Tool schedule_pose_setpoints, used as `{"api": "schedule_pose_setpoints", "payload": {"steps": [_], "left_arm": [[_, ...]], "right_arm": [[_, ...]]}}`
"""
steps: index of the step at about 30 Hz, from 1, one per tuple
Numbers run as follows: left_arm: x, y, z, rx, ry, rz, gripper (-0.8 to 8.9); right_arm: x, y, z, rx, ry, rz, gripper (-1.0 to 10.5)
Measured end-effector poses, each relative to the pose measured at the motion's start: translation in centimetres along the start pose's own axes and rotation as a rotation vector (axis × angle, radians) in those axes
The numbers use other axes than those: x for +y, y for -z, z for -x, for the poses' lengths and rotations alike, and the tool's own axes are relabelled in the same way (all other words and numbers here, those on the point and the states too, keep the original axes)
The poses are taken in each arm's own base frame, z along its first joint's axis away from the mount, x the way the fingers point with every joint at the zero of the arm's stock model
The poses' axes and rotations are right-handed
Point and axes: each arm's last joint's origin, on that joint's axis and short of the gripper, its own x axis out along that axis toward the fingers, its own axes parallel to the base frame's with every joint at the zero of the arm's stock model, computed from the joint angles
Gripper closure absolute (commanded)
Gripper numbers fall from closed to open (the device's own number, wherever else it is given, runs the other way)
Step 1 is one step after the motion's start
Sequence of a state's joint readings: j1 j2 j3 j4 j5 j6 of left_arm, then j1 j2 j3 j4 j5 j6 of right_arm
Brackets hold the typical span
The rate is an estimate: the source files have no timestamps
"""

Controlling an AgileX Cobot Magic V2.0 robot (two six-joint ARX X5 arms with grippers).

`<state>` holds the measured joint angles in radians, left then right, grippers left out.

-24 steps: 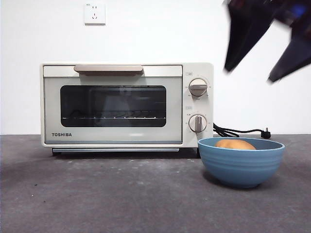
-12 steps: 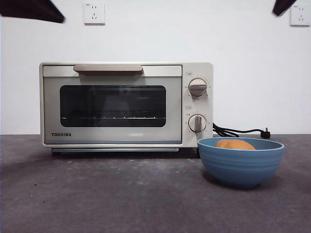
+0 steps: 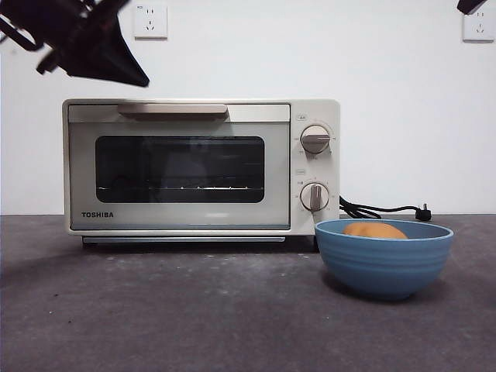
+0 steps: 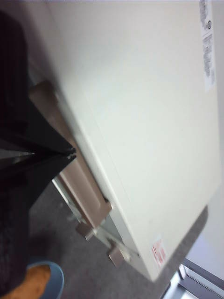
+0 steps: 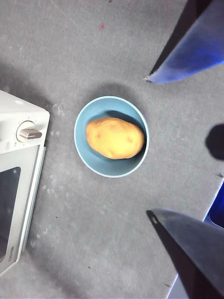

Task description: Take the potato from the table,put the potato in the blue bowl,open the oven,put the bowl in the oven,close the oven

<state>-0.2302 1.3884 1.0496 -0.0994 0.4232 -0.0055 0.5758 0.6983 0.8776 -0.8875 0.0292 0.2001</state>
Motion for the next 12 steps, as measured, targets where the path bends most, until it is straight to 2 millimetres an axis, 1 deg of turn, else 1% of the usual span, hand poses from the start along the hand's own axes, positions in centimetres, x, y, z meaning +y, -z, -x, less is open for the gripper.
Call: {"api": "schedule_pose_setpoints", "payload": {"steps": [4, 7, 12], "left_arm": [[0.3, 0.4, -1.1, 0.014, -0.02, -0.021, 8.22], [0.5, 0.7, -1.5, 0.029, -0.021, -0.034, 8.22], [0.6, 0.6, -1.9, 0.031, -0.02, -0.055, 8.22]], "right_arm": [[0.0, 0.0, 0.0, 0.003, 0.001, -0.003, 5.0], [0.0, 0.0, 0.0, 0.003, 0.001, -0.003, 5.0], [0.0, 0.0, 0.0, 0.003, 0.001, -0.006, 5.0]]}}
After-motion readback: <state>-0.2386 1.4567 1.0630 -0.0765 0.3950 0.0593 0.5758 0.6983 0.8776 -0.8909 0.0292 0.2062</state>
